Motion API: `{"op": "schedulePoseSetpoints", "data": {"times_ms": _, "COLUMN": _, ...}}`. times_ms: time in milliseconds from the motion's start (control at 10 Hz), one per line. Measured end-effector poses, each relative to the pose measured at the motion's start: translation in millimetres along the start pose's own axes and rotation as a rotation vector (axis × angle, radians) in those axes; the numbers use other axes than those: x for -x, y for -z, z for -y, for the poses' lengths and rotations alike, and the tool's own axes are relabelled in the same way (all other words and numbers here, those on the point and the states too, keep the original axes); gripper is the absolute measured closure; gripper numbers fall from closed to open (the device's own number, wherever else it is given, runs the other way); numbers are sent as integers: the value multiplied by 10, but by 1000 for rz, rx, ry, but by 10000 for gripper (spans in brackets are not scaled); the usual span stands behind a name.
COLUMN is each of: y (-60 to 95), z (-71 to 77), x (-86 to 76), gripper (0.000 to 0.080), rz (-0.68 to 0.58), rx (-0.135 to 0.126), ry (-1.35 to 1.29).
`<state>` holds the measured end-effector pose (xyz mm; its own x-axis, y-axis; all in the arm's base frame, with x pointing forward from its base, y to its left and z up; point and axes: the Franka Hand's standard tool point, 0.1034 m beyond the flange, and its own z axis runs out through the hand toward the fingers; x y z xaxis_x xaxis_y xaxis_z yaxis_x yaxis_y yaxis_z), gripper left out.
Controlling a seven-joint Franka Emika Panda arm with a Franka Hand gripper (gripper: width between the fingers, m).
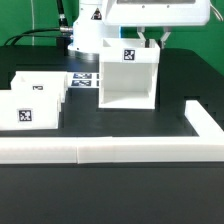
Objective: Assemble drawer
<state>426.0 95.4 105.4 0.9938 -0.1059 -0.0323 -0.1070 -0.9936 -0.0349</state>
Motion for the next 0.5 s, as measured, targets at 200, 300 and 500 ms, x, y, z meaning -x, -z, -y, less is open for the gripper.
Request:
{"op": "schedulePoseSetpoints", "data": {"times_ms": 200, "y": 0, "z": 0, "x": 0, "gripper": 764, "rz": 0, "rx": 0, "ry": 0}}
{"op": "schedulePoseSetpoints", "data": {"times_ms": 300, "y": 0, "z": 0, "x": 0, "gripper": 764, "rz": 0, "rx": 0, "ry": 0}}
{"op": "schedulePoseSetpoints", "data": {"times_ms": 500, "y": 0, "z": 0, "x": 0, "gripper": 764, "rz": 0, "rx": 0, "ry": 0}}
